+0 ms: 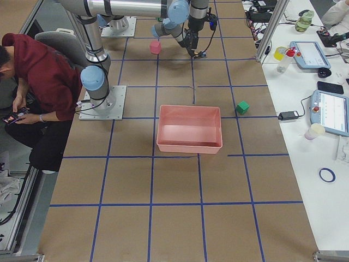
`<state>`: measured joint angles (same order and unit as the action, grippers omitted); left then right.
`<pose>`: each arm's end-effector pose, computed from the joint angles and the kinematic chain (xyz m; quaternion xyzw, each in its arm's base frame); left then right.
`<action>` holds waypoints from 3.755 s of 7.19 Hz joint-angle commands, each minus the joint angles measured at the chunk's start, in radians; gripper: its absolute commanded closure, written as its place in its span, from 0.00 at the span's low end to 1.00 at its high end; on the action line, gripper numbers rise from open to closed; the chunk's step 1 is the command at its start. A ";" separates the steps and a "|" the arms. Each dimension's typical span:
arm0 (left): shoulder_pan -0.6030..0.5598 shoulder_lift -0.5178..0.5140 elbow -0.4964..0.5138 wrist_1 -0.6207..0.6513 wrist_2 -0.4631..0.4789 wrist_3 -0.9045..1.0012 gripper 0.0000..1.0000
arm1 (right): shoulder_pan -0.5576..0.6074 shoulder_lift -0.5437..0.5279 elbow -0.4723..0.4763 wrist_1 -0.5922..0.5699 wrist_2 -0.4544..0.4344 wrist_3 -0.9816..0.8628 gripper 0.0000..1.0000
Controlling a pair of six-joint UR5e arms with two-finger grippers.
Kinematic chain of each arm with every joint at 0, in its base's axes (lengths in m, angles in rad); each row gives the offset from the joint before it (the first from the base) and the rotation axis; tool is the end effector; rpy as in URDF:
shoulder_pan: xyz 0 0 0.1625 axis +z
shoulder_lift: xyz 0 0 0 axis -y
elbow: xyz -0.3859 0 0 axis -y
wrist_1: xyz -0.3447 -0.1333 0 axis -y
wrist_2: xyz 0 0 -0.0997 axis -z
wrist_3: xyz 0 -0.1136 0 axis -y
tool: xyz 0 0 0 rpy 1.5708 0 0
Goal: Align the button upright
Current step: 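Lower the left gripper and grasp the button switch body, then rotate the held button with the left gripper so the yellow cap faces up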
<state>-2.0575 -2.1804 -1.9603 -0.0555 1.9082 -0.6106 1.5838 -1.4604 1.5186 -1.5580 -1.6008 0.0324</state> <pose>-0.3405 -0.4388 0.1450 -0.1018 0.9487 -0.2994 0.0073 0.1361 -0.4763 0.4057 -0.0092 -0.9992 -0.0351 0.0158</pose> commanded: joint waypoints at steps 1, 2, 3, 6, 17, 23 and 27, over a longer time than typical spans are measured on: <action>-0.007 -0.031 0.023 0.054 0.011 0.008 0.13 | -0.001 0.000 0.000 -0.001 -0.001 0.000 0.00; -0.007 -0.048 0.030 0.092 0.012 0.027 0.13 | -0.001 0.002 0.000 0.001 -0.001 0.000 0.00; -0.007 -0.064 0.026 0.147 0.015 0.079 0.14 | -0.001 0.002 0.002 -0.001 -0.001 0.000 0.00; -0.007 -0.070 0.018 0.166 0.066 0.107 0.62 | -0.021 0.003 0.002 -0.001 -0.002 -0.002 0.00; 0.213 0.146 0.388 -1.095 -0.650 -0.084 1.00 | -0.038 0.009 0.025 -0.020 -0.007 -0.006 0.00; 0.283 0.007 0.478 -1.224 -0.771 -0.092 1.00 | -0.041 0.009 0.025 -0.021 -0.013 -0.002 0.00; 0.315 -0.050 0.534 -1.333 -0.911 -0.100 0.97 | -0.041 0.009 0.026 -0.019 -0.014 -0.002 0.00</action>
<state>-1.7467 -2.2179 -1.4435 -1.3597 1.0137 -0.7095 1.5432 -1.4512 1.5446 -1.5778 -1.6152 0.0307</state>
